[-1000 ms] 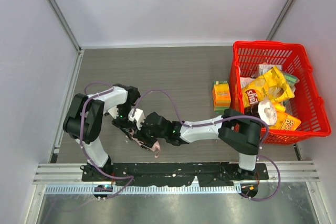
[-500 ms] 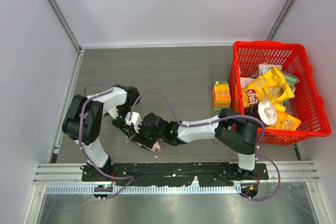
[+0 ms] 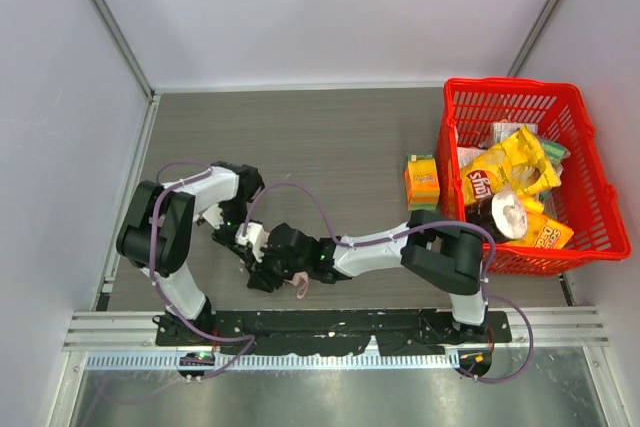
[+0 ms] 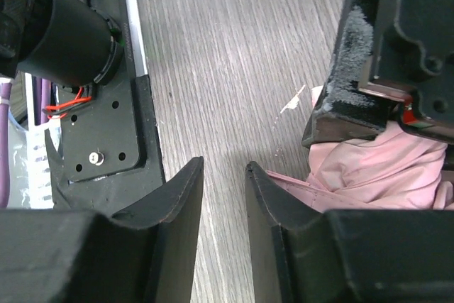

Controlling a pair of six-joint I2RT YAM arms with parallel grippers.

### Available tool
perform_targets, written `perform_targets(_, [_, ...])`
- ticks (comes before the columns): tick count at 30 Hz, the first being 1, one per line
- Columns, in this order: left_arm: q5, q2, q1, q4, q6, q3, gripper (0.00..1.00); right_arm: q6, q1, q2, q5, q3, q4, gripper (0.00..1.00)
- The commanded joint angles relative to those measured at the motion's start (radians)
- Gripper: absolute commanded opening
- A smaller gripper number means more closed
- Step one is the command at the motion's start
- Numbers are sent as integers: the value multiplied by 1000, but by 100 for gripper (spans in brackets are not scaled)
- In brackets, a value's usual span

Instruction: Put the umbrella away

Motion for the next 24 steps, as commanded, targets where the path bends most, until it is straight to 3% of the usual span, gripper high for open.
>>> perform_targets(1, [-360, 135, 28, 720, -140, -74, 0, 67, -24, 6, 128, -33, -118, 37])
perform_targets(4, [-348, 118, 30, 722, -116, -71, 0, 115, -15, -97, 95, -95, -120, 37])
perform_targets(9, [-314, -7, 28, 781, -41, -115, 0, 263, 5, -477, 10, -195, -98, 45])
perform_targets(14, [-257, -139, 27, 832, 67, -138, 0, 341, -28, -697, 133, -195, -283, 54])
perform_targets(17, [-237, -233, 28, 840, 148, -148, 0, 396, -152, -742, 110, -230, -322, 58])
perform_targets(20, [-156, -345, 28, 974, 268, -223, 0, 335, -197, -739, 134, -243, -339, 62])
perform_targets(22, [-136, -418, 28, 1011, 256, -285, 0, 260, -194, -702, 192, -221, -369, 63])
perform_targets(24, [-142, -459, 27, 921, 201, -292, 0, 193, -190, -641, 211, -198, -321, 67])
